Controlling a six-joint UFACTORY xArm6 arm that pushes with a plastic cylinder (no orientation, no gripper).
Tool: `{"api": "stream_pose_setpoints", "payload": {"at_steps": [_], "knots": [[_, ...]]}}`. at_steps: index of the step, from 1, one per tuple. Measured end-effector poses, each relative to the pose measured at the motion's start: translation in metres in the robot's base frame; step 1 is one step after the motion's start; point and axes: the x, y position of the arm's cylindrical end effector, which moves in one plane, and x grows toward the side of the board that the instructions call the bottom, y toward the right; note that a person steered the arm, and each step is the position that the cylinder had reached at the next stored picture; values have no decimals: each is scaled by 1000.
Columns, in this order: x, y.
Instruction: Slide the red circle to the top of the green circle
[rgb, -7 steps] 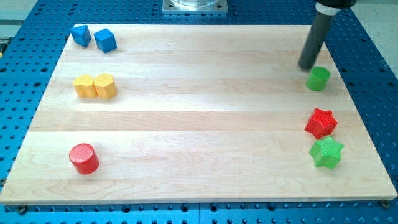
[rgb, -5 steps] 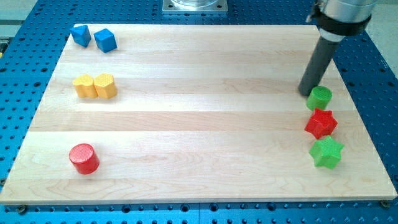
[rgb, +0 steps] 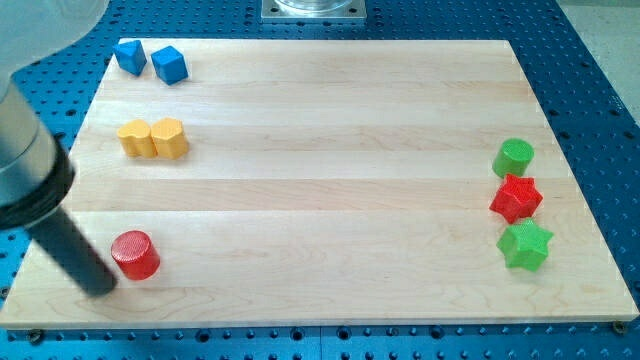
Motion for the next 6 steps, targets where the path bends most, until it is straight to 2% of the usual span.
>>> {"api": "stream_pose_setpoints", "payload": {"at_steps": [1, 2, 3, 4, 5, 6], "knots": [[-34, 122], [-69, 201], [-143, 239], [-174, 280], [-171, 175], [-213, 257]]}}
